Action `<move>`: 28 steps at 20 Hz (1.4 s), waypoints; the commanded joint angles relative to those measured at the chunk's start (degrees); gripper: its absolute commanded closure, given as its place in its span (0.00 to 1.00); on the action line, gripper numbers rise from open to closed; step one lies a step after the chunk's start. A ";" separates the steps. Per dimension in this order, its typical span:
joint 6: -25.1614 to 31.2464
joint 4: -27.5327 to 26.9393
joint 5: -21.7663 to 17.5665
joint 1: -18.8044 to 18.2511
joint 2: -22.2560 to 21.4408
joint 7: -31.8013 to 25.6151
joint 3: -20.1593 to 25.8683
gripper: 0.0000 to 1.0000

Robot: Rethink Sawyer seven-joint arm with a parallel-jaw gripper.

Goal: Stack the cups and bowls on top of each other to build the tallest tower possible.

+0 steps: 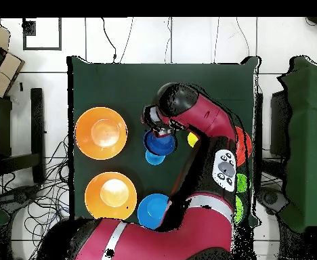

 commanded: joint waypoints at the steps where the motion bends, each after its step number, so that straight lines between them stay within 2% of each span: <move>1: -2.44 0.77 -1.54 0.28 2.29 2.21 5.76 1.00; 8: -1.60 -1.32 -1.25 0.28 3.53 3.05 6.04 1.00; 28: -0.50 1.45 1.55 -2.17 2.45 1.43 9.20 1.00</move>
